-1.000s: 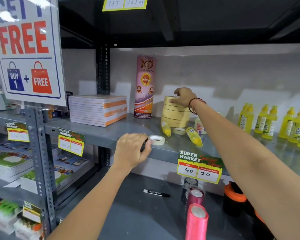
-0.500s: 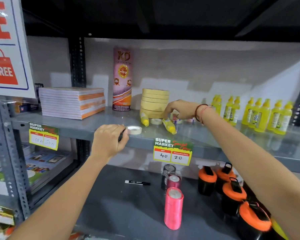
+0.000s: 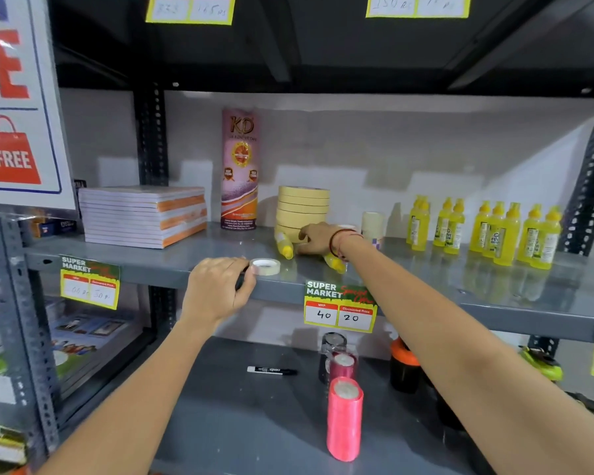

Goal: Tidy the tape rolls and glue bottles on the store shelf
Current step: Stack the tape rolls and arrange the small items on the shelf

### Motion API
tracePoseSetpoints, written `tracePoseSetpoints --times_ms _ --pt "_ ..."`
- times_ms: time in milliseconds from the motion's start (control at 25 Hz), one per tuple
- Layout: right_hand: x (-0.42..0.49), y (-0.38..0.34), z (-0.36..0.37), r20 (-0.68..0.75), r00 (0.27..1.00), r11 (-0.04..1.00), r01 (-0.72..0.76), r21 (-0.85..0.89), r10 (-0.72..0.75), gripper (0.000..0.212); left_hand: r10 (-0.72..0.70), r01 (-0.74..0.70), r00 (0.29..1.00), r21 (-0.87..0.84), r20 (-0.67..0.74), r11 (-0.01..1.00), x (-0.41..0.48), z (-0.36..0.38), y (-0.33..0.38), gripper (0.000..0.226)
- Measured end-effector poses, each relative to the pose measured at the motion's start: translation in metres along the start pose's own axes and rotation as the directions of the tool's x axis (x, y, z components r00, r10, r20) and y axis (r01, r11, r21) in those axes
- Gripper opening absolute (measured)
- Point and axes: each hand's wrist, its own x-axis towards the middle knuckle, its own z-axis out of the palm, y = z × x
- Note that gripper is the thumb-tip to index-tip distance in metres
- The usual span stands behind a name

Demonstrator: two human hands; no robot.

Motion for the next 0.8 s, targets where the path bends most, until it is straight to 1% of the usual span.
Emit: tracePoseSetpoints --times_ms 80,120,200,280,320,360,400,480,560,600,640,720,800 --pt "0.002 0.002 0.000 -0.004 1.000 0.997 0.000 0.073 0.000 0.055 -0.003 0.003 1.000 -0.003 -0.004 1.000 0.000 0.000 0.001 0.047" --pt "0.001 0.003 -0.002 -0.043 0.999 0.990 0.020 0.140 -0.014 0.056 -0.003 0.003 1.000 -0.004 -0.006 1.000 0.000 -0.001 0.001 0.047" --pt "-0.001 0.008 -0.013 -0.207 0.978 0.957 0.057 0.285 0.004 0.057 -0.005 0.005 1.000 -0.003 -0.008 1.000 0.000 -0.001 0.000 0.047" --pt "-0.001 0.023 -0.028 -0.366 0.921 0.916 0.029 0.401 0.131 0.052 -0.012 0.012 1.000 -0.001 -0.002 1.000 -0.001 -0.001 0.001 0.047" --pt "0.000 0.033 -0.033 -0.390 0.895 0.897 -0.026 0.442 0.218 0.049 -0.014 0.014 1.000 -0.001 0.001 1.000 -0.001 -0.001 0.001 0.047" --pt "0.001 0.044 -0.035 -0.371 0.879 0.879 -0.103 0.466 0.300 0.048 -0.015 0.015 1.000 0.000 0.001 1.000 -0.001 0.000 0.001 0.047" --pt "0.002 0.053 -0.035 -0.323 0.874 0.864 -0.185 0.469 0.363 0.049 -0.016 0.016 1.000 0.002 0.003 1.000 -0.001 0.000 0.001 0.047" --pt "0.002 0.066 -0.031 -0.213 0.889 0.852 -0.284 0.440 0.406 0.052 -0.017 0.017 1.000 0.001 0.003 1.000 -0.001 0.000 0.001 0.047" --pt "0.006 0.072 -0.025 -0.148 0.906 0.848 -0.298 0.438 0.395 0.054 -0.018 0.018 1.000 0.005 -0.001 1.000 -0.001 0.001 0.001 0.047" --pt "0.008 0.073 -0.024 -0.142 0.910 0.847 -0.295 0.442 0.390 0.054 -0.020 0.020 1.000 0.007 -0.001 1.000 -0.001 0.000 0.001 0.047" --pt "0.009 0.072 -0.023 -0.148 0.911 0.850 -0.288 0.441 0.385 0.051 -0.022 0.022 1.000 0.006 -0.001 1.000 -0.001 0.000 0.001 0.047" --pt "0.010 0.072 -0.022 -0.169 0.909 0.860 -0.281 0.425 0.381 0.038 -0.022 0.022 1.000 -0.004 -0.003 1.000 -0.001 0.000 0.001 0.047" --pt "0.009 0.071 -0.021 -0.174 0.910 0.859 -0.273 0.432 0.376 0.047 -0.024 0.024 1.000 -0.013 -0.003 1.000 -0.001 -0.001 0.001 0.047"
